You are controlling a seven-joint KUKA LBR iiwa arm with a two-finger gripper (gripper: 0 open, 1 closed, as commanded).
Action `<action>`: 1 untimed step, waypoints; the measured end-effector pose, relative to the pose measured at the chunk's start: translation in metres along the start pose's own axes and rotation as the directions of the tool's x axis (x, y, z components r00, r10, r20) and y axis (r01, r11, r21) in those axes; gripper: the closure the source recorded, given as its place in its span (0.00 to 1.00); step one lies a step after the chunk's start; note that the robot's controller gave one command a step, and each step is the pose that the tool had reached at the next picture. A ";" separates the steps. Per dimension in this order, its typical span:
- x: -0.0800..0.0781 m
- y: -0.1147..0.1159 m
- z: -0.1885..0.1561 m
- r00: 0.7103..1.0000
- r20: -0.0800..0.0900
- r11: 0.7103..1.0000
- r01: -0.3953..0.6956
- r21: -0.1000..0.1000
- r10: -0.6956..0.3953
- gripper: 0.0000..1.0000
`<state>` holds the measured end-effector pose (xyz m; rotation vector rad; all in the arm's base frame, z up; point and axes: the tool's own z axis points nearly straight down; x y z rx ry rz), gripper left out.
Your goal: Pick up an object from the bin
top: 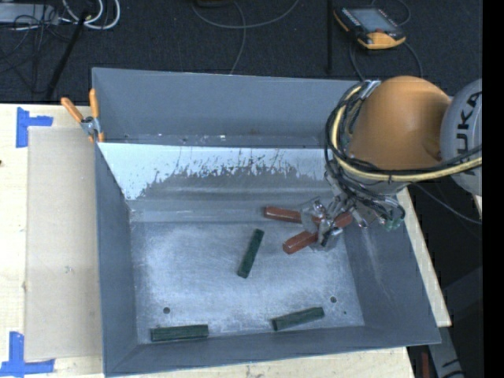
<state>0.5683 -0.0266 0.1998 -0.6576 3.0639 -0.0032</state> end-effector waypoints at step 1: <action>-0.021 0.005 -0.084 0.965 0.000 0.965 0.263 -0.002 -0.263 1.00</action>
Offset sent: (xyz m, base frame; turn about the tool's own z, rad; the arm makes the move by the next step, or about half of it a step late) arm 0.0149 0.0114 0.0825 -0.2670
